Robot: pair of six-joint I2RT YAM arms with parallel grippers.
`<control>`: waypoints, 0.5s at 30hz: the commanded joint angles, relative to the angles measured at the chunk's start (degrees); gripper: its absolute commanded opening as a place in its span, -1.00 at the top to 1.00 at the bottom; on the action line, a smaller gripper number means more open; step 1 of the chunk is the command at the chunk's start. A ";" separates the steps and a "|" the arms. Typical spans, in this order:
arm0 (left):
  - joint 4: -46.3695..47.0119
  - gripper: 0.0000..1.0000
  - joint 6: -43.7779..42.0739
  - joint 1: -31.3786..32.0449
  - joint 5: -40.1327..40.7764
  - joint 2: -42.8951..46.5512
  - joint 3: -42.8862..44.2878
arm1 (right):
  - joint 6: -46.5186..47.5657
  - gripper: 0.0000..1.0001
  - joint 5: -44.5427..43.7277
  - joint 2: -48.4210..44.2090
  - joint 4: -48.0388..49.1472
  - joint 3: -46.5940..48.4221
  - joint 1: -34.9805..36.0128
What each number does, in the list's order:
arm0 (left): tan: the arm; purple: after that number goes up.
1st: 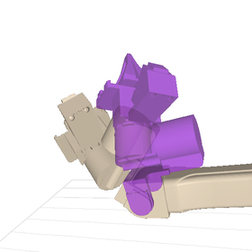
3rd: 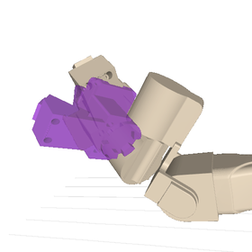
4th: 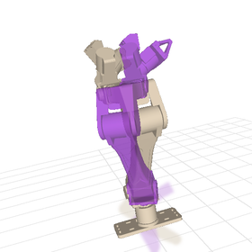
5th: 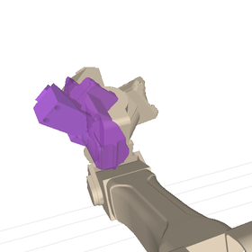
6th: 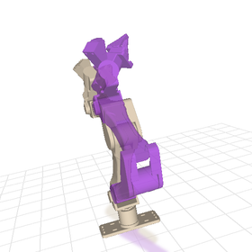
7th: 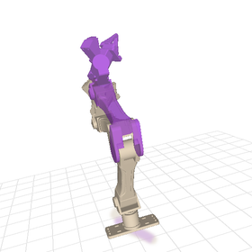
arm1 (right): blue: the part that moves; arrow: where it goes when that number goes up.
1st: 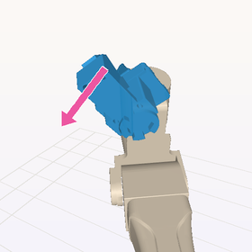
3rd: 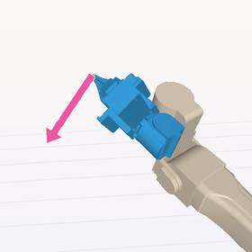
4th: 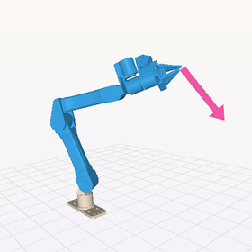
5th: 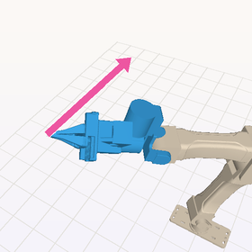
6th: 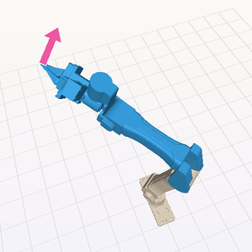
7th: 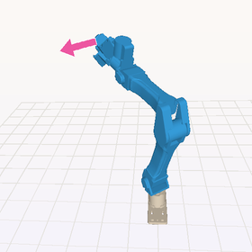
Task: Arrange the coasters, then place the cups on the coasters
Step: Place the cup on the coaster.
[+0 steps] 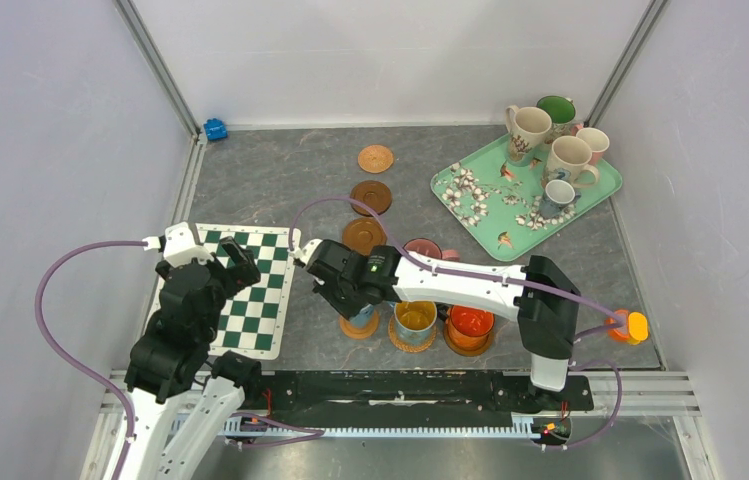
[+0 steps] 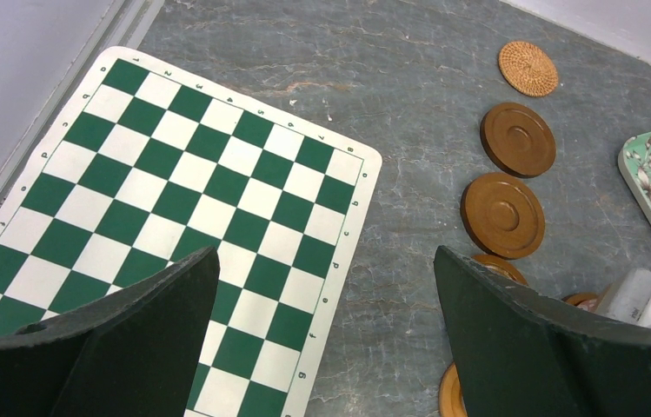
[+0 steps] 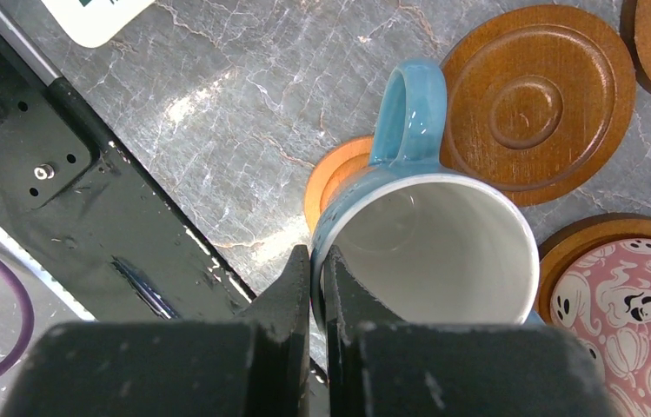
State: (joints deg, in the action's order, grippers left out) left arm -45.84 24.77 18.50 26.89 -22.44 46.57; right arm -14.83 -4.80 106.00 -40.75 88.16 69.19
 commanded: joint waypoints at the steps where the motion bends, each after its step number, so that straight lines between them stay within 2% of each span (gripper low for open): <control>1: 0.93 -0.99 -0.52 0.16 0.88 0.37 1.77 | 0.54 1.00 -0.90 -0.35 3.32 -0.33 0.73; 15: 0.95 -0.99 -0.43 0.22 0.79 0.18 1.69 | -0.73 1.00 -0.04 -1.89 5.25 -3.61 2.37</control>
State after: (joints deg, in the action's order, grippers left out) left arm -45.84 24.77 18.50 26.87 -22.44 46.57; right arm -14.83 -5.26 105.75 -37.98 85.56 71.07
